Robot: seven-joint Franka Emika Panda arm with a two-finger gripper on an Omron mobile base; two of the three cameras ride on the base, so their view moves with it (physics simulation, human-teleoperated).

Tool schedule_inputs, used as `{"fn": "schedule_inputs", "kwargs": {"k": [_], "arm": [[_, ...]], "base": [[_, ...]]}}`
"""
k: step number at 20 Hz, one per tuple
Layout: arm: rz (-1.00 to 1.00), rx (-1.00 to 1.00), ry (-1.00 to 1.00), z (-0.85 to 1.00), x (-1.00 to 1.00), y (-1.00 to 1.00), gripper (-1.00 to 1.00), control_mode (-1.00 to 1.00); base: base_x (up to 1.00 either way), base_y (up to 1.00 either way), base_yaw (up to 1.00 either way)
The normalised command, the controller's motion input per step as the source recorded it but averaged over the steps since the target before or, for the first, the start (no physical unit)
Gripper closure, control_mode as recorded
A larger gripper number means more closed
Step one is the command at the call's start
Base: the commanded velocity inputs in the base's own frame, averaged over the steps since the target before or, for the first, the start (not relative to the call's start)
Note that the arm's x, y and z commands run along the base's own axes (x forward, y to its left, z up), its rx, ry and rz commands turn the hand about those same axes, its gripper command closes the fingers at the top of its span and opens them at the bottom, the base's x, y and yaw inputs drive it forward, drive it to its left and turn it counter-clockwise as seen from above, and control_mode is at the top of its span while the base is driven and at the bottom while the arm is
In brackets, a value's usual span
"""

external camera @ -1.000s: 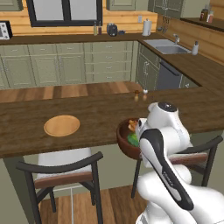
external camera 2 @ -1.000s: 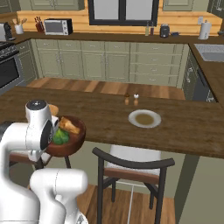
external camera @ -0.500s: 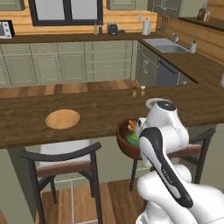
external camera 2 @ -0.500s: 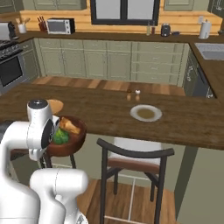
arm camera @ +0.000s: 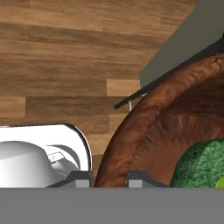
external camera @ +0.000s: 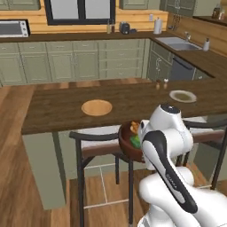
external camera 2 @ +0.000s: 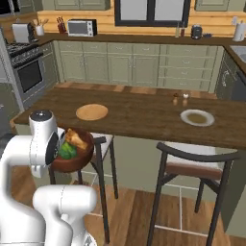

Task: Pick the chicken drumstick and broccoli from their plates and place them in the bowl. Then put the bowl in the fridge.

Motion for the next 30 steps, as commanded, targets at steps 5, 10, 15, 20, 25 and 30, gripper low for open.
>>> {"fn": "schedule_inputs", "kwargs": {"k": [5, 10, 15, 20, 25, 30], "arm": [[0.00, 0.00, 0.00, 0.00, 0.00, 0.00, 1.00, 1.00], [0.00, 0.00, 0.00, 0.00, 0.00, 0.00, 1.00, 1.00], [0.00, 0.00, 0.00, 0.00, 0.00, 0.00, 1.00, 1.00], [0.00, 0.00, 0.00, 0.00, 0.00, 0.00, 1.00, 1.00], [0.00, 0.00, 0.00, 0.00, 0.00, 0.00, 1.00, 1.00], [0.00, 0.00, 0.00, 0.00, 0.00, 0.00, 1.00, 1.00]], "base": [[0.00, 1.00, -0.04], [0.20, 1.00, -0.10], [0.35, 1.00, -0.13], [0.55, 1.00, -0.13], [0.69, 1.00, -0.13], [0.36, 1.00, -0.17]]}}
